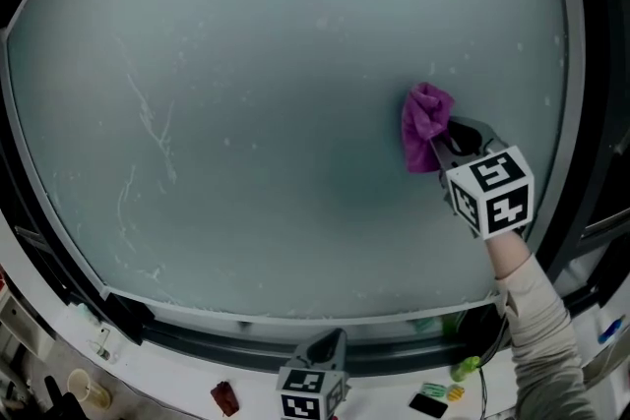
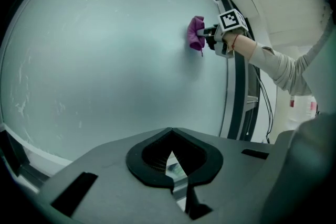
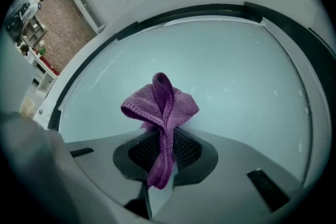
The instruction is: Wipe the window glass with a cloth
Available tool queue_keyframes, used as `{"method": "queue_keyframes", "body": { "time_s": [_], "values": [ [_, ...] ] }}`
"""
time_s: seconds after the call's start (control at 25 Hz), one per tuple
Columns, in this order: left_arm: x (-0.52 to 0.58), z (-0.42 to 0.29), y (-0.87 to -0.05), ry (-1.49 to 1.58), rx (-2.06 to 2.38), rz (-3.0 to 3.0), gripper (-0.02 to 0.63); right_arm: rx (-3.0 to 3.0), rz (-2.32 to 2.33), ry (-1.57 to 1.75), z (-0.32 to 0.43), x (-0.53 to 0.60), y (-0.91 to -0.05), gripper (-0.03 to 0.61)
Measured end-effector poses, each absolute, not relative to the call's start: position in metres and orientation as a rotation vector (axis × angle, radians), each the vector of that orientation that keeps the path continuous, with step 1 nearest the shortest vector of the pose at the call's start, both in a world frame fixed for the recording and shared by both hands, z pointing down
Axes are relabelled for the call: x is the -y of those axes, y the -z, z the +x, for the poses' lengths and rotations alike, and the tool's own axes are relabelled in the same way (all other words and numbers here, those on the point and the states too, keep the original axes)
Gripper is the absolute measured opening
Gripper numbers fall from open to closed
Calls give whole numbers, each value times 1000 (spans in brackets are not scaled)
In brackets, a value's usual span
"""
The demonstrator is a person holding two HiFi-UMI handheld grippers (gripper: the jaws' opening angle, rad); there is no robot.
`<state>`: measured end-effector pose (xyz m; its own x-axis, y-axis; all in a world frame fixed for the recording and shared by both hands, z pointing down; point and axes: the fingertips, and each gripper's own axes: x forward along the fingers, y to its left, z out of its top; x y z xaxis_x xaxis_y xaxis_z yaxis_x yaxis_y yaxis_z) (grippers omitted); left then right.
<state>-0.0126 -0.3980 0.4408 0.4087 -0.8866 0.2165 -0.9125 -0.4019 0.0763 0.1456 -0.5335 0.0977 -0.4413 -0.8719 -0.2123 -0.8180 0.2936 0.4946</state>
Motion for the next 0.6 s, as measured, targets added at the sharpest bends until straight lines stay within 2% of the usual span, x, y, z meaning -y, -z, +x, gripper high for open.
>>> {"method": "queue_keyframes", "body": {
  "time_s": [0.6],
  "values": [
    [403, 9, -442, -214, 1530, 2531, 5, 2193, 1933, 738, 290, 537, -98, 54]
  ]
}}
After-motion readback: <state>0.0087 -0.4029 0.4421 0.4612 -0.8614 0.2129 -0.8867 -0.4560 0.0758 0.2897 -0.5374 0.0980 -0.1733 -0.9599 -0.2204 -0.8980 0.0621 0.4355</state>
